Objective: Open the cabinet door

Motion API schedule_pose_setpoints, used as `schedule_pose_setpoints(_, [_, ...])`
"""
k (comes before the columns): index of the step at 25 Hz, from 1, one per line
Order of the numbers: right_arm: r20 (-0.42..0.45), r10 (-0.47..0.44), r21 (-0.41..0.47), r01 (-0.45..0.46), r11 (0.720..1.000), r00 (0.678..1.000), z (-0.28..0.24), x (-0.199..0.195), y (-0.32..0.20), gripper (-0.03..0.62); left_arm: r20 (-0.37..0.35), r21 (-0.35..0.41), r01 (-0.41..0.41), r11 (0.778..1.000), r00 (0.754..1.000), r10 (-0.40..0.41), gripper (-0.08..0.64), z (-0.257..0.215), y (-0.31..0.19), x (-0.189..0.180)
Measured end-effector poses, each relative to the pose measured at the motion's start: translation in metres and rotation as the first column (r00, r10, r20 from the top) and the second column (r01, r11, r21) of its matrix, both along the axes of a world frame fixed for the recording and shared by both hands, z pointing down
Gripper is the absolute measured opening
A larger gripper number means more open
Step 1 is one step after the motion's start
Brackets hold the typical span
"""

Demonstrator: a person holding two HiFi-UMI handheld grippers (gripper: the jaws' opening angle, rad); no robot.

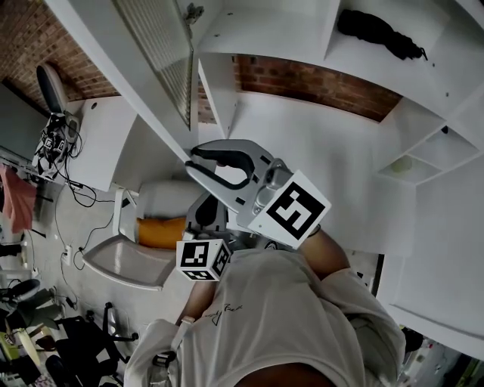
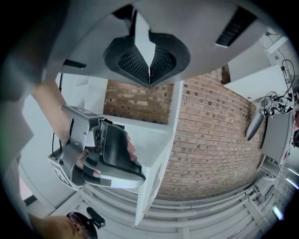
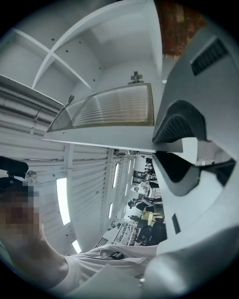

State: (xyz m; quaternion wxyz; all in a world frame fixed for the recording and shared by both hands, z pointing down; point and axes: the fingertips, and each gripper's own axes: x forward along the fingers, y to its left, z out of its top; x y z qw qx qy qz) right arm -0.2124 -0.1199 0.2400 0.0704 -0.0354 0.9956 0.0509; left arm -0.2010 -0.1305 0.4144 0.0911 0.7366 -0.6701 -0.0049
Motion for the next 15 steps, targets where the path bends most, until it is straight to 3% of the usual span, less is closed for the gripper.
schedule_pose_setpoints(15, [-0.001, -0.028, -0.004, 0.028, 1.0, 1.0, 0.0, -0.019, 0.008, 0.074, -0.003, 0.001, 0.028, 1.0, 1.0, -0.028, 0.017, 0.0, 0.006, -0.019])
